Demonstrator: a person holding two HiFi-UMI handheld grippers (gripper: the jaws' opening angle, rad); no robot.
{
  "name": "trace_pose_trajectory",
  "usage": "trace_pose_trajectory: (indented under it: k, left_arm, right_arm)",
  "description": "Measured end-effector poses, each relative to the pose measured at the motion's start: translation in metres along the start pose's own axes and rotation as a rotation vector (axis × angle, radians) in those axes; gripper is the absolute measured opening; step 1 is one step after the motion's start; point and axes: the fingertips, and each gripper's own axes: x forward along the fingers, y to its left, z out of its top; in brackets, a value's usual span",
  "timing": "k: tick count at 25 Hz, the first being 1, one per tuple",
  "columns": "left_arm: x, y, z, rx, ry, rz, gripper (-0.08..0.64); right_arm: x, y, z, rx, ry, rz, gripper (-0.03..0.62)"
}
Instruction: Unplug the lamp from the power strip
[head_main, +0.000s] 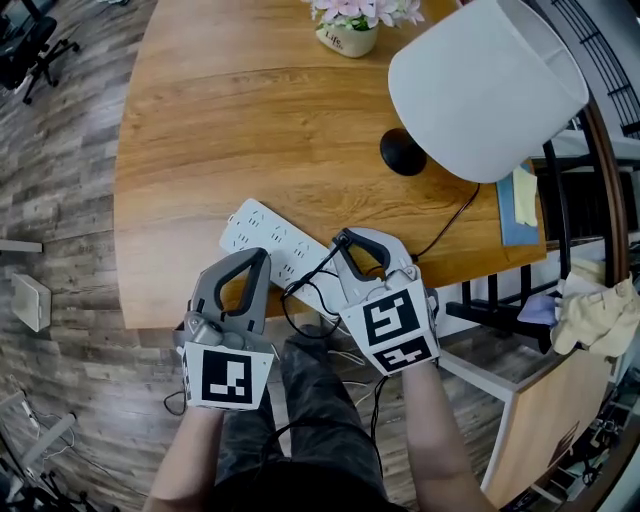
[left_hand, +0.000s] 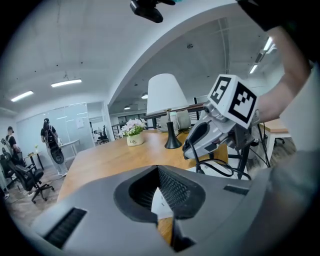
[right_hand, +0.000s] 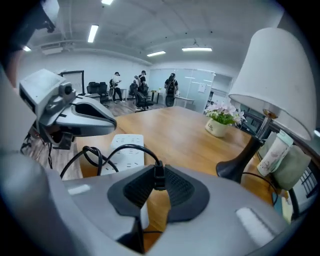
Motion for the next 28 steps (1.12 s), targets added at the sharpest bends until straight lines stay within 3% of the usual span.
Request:
trace_pose_trajectory:
  k: [9, 15, 23, 28]
  left_arm:
    - [-0.021, 0.011, 0.003, -0.016, -0.006, 0.035, -0.005]
    - [-0.028, 0.017, 0.005, -0.016, -0.012, 0.046, -0.005]
    - [-0.032, 0.023, 0.005, -0.033, -0.024, 0.064, -0.005]
    - [-0.032, 0.026, 0.000, -0.041, -0.028, 0.075, -0.005]
  right_arm:
    - [0.014, -0.009, -0.001, 0.028, 0.165, 0.024, 0.126]
    - [0.014, -0.007, -0.016, -0.077, 0.355, 0.087, 0.156]
    - [0.006, 0.000, -0.036, -0.183, 0.583, 0.241, 0.156]
    - [0.002, 0.000, -0.039, -0.189, 0.626, 0.270, 0.160]
